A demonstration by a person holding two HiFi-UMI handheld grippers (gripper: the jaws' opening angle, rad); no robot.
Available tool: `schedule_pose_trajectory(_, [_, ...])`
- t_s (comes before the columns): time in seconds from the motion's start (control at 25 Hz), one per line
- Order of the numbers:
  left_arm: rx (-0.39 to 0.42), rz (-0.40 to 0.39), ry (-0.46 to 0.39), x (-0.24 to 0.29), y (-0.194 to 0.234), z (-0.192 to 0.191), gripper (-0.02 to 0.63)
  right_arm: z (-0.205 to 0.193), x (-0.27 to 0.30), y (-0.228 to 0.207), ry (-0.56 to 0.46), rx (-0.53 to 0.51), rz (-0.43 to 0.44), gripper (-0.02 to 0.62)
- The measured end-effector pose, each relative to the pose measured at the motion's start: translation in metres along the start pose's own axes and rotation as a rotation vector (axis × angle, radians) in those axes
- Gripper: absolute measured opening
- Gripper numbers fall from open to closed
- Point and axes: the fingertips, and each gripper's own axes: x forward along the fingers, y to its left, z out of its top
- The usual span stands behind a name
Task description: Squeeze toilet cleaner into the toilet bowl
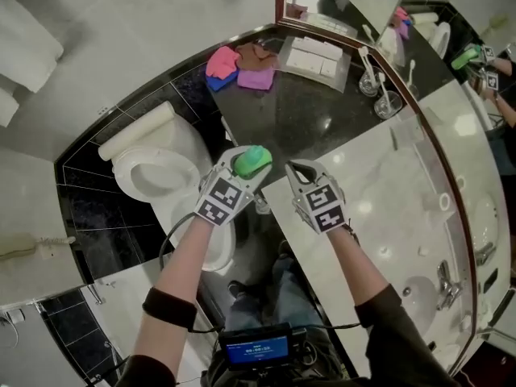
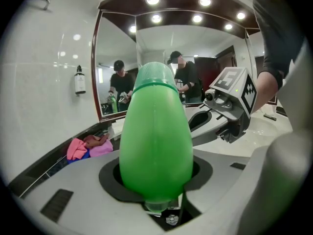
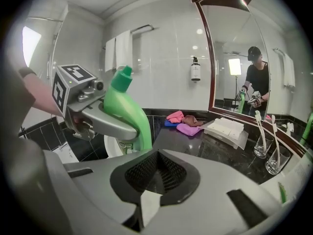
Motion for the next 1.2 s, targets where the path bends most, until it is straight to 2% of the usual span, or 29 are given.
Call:
schedule_pose_trajectory(0.2, [0.023, -0.049, -0.005, 0.044, 0.006, -0.006, 0.181, -0.012, 0.022, -0.03, 0.01, 0.019, -0.007, 0.0])
schedule_pose_trajectory(0.44, [0.025, -0.076, -0.024, 0.069, 0.01, -0.008, 0.181, -0.027, 0.034, -0.05, 0.026, 0.042, -0.022, 0.0])
schedule_pose_trajectory(0.72, [0.031, -0.11, 0.0, 0.08, 0.004, -0.018, 0.181, -0.038, 0.036, -0.063, 0.036, 0.065, -0.034, 0.0])
schedule_pose_trajectory(1.04, [0.033, -0.106, -0.012, 0.083, -0.001, -0.02, 0.187, -0.042, 0.034, -0.065, 0.036, 0.089, -0.03, 0.0])
schedule_pose_trajectory(1.12, [0.024, -0.095, -0.017, 0.083, 0.002, -0.02, 0.193, -0.042, 0.034, -0.066, 0.037, 0.091, -0.032, 0.0])
schedule_pose_trajectory(1.2, [0.014, -0.096, -0.03, 0.081, 0.004, -0.017, 0.23, -0.043, 0.032, -0.068, 0.037, 0.092, -0.035, 0.0])
